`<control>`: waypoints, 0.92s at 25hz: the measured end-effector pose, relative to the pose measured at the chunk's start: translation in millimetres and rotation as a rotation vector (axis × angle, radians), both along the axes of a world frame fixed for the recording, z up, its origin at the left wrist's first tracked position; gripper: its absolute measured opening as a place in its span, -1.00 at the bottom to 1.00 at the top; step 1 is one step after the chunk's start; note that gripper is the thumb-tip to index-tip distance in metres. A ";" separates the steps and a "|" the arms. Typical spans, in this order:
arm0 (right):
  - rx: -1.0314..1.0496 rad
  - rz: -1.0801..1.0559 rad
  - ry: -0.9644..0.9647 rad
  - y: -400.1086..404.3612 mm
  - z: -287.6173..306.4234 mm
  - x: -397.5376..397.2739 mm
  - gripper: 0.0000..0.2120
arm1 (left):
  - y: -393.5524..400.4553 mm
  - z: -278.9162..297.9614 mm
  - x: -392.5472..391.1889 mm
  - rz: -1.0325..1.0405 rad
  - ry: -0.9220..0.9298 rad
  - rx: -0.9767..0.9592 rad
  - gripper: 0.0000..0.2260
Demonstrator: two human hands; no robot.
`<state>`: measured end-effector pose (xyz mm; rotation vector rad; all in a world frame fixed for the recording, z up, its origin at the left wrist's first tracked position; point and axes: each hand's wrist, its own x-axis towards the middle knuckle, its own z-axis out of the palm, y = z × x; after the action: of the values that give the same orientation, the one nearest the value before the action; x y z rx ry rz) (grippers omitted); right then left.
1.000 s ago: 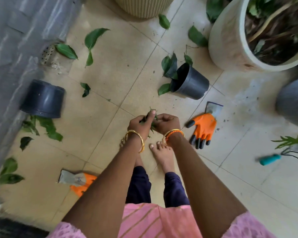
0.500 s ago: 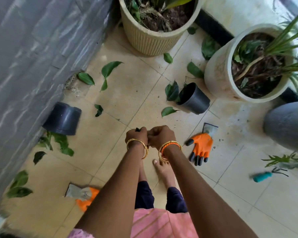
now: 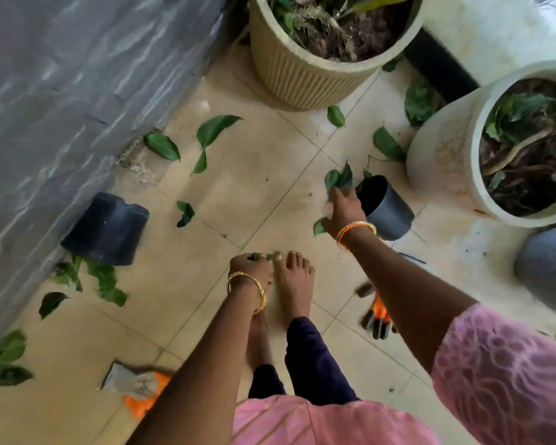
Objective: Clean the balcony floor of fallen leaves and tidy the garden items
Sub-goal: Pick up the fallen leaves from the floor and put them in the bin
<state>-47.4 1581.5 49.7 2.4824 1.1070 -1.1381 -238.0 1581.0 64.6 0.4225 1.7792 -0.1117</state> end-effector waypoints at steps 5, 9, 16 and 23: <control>0.069 -0.190 -0.059 17.2 -66.3 26.4 -0.37 | 7.8 -58.5 5.6 -0.065 -0.019 -0.027 -0.79; 0.067 -0.192 -0.133 11.2 -90.3 16.2 -0.51 | 14.1 -77.8 11.7 -0.085 -0.031 -0.045 -0.78; 0.129 -0.243 -0.154 -23.8 -93.0 1.3 -0.67 | 16.0 -74.4 14.3 -0.134 -0.066 -0.034 -0.80; 0.421 -0.203 -0.199 -20.9 -43.0 -38.5 -0.74 | 16.1 -43.6 36.3 -0.141 -0.109 0.080 -0.63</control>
<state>-85.9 1560.6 6.6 3.0095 1.1542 -0.7349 -201.7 1597.1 21.0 0.6007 1.6504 -0.1145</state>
